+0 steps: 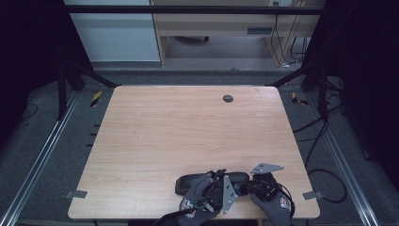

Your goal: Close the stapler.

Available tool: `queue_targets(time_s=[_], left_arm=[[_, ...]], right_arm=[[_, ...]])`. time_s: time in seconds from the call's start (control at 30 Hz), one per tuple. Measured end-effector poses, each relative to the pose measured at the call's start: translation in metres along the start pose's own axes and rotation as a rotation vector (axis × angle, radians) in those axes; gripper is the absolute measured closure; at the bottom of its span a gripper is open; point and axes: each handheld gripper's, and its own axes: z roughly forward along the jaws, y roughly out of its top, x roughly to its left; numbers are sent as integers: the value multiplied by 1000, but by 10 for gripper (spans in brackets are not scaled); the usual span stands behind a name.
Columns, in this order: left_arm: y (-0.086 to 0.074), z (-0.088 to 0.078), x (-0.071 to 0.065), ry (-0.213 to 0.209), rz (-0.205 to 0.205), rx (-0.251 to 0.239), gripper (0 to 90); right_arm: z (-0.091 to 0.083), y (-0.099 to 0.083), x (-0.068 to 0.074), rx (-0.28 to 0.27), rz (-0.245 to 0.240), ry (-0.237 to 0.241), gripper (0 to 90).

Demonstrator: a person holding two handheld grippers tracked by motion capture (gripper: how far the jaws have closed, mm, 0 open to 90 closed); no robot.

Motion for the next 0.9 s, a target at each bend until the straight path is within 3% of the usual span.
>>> queue_targets(time_s=[0.37, 0.47, 0.53, 0.67, 0.9], left_arm=[[0, 0, -1, 2, 1, 1, 429], [0, 0, 0, -16, -1, -3, 427], [0, -2, 2, -58, -43, -28, 362], [2, -9, 6, -59, -44, -37, 343], [1, -21, 21, -96, -107, -53, 335]], right_arm=[[-1, -1, -1, -2, 3, -6, 900], [-3, -1, -2, -12, 10, -9, 900], [-4, 0, -2, -11, 37, -21, 900], [-7, 0, -7, -37, 43, -38, 857], [-13, -1, -17, -87, 61, -90, 796]])
